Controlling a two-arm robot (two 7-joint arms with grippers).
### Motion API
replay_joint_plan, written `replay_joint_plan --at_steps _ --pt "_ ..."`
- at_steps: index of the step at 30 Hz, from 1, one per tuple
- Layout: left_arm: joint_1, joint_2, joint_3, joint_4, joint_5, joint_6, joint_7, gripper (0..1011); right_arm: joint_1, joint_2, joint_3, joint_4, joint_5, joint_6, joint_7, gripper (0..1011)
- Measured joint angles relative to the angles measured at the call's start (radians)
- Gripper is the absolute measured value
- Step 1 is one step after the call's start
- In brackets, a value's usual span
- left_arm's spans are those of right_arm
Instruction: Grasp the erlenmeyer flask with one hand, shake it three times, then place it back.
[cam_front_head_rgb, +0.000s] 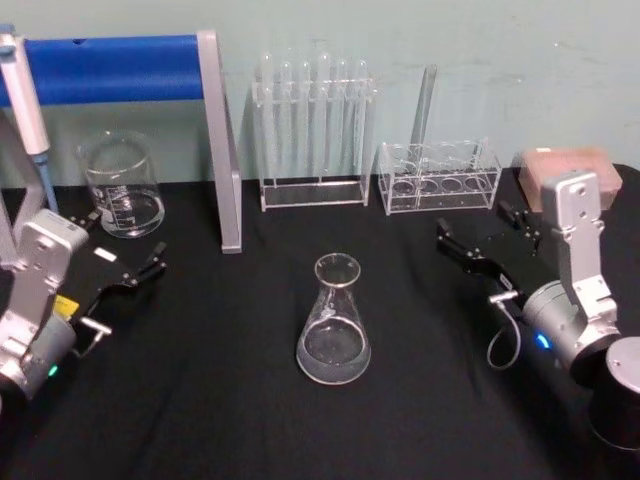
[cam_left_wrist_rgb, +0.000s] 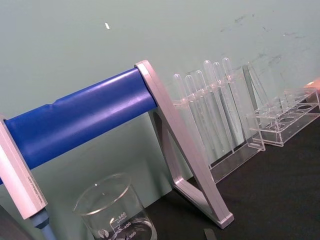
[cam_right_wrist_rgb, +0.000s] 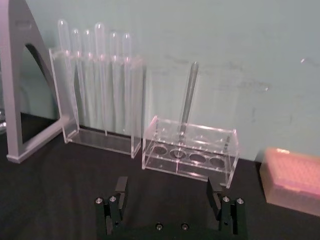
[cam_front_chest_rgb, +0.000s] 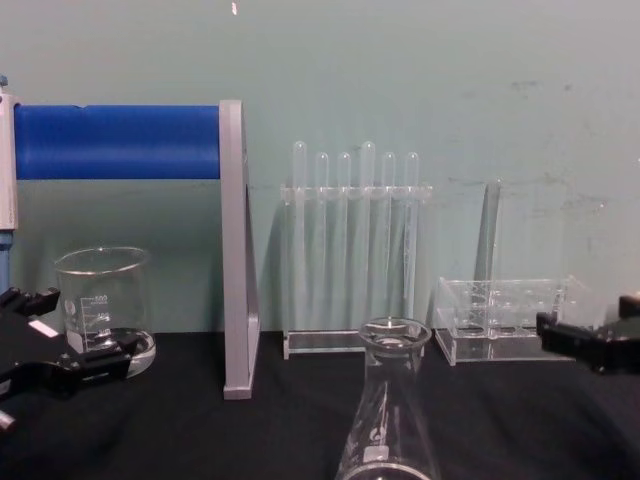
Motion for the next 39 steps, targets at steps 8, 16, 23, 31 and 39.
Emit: replay_joint_plan --at_steps 8,16,23,31,39 --pt "0.0 0.0 0.0 0.0 0.0 0.0 0.0 1001 0.012 -0.026 -0.001 0.041 -0.028 0.02 0.001 1000" --pt "0.0 0.0 0.0 0.0 0.0 0.0 0.0 1001 0.004 -0.04 0.013 0.034 -0.042 0.04 0.005 1000" --pt "0.0 0.0 0.0 0.0 0.0 0.0 0.0 1001 0.002 -0.04 0.015 0.031 -0.043 0.043 0.006 1000" --pt "0.0 0.0 0.0 0.0 0.0 0.0 0.0 1001 0.002 -0.039 0.014 0.031 -0.042 0.041 0.006 1000" --pt "0.0 0.0 0.0 0.0 0.0 0.0 0.0 1001 0.003 -0.039 0.013 0.032 -0.042 0.039 0.006 1000"
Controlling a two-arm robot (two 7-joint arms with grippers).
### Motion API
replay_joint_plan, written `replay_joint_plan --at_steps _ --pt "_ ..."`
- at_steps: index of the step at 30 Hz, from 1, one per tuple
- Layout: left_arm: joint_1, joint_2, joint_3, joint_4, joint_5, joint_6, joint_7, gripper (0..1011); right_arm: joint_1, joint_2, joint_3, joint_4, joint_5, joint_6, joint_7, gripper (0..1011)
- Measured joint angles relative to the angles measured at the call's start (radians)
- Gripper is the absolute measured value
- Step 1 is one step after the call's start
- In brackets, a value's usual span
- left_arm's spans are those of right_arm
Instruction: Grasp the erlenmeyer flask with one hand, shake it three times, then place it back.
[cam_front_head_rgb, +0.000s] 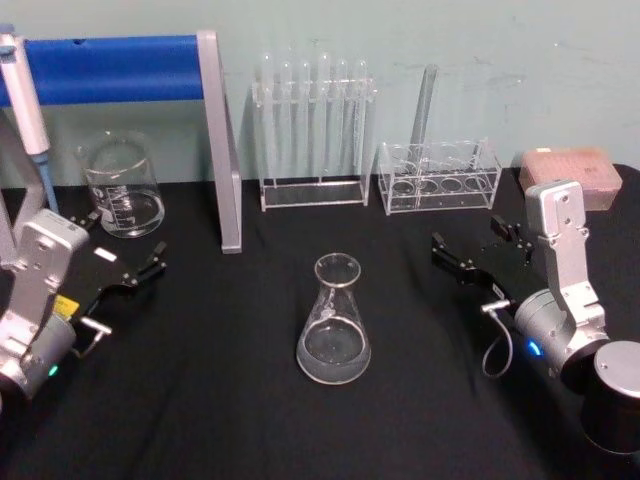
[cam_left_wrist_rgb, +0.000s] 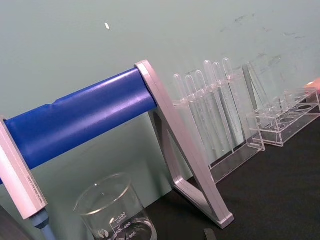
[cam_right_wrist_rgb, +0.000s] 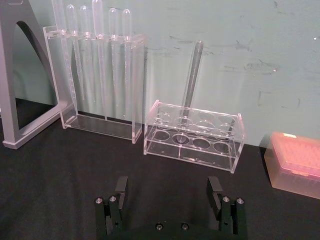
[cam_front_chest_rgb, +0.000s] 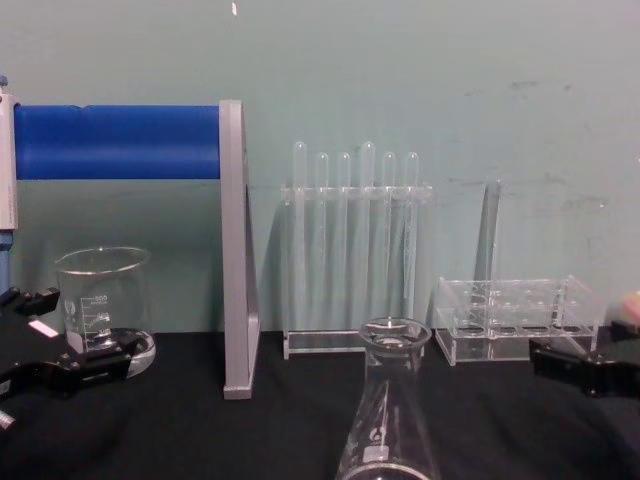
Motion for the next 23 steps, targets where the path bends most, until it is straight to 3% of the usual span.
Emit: replay_joint_plan --at_steps 23 --pt "0.0 0.0 0.0 0.0 0.0 0.0 0.0 1001 0.0 0.0 0.0 0.001 0.001 -0.002 -0.001 1000"
